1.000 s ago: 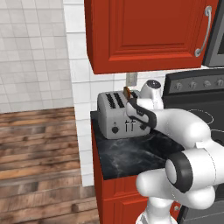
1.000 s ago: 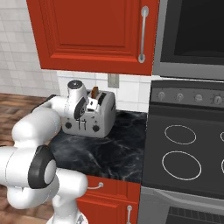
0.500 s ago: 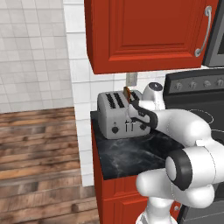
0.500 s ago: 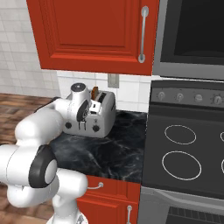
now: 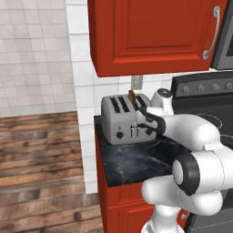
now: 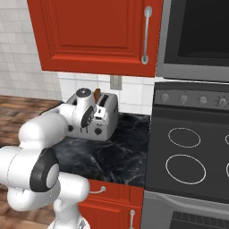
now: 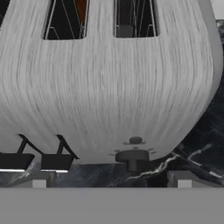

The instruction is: Start the toaster. Once the lever pops up, take the bread to the plate on the dining counter.

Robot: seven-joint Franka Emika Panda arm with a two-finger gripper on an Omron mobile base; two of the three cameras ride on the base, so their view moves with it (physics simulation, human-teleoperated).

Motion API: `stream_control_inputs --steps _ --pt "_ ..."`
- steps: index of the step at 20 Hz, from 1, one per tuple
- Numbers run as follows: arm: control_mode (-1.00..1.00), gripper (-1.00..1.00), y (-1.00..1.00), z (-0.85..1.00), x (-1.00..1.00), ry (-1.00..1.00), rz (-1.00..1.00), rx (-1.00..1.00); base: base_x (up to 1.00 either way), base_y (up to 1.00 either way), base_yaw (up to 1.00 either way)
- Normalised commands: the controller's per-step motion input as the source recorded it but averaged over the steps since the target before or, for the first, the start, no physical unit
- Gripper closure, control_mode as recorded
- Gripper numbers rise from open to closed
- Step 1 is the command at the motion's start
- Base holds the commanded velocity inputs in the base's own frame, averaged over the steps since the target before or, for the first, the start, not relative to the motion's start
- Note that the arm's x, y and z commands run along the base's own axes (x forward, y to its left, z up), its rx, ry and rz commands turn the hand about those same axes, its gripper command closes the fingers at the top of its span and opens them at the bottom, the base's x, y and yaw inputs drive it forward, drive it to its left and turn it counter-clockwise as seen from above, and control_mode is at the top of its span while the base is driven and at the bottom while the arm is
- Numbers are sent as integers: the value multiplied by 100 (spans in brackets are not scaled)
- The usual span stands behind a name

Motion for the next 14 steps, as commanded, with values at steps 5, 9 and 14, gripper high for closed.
stream_control_inputs --steps 5,9,14 --pt "-100 -100 -2 -1 0 0 -2 0 0 0 0" --pt "-100 -100 1 0 0 0 -2 0 0 0 0" --pt "-100 -100 4 0 0 0 -1 0 0 0 0"
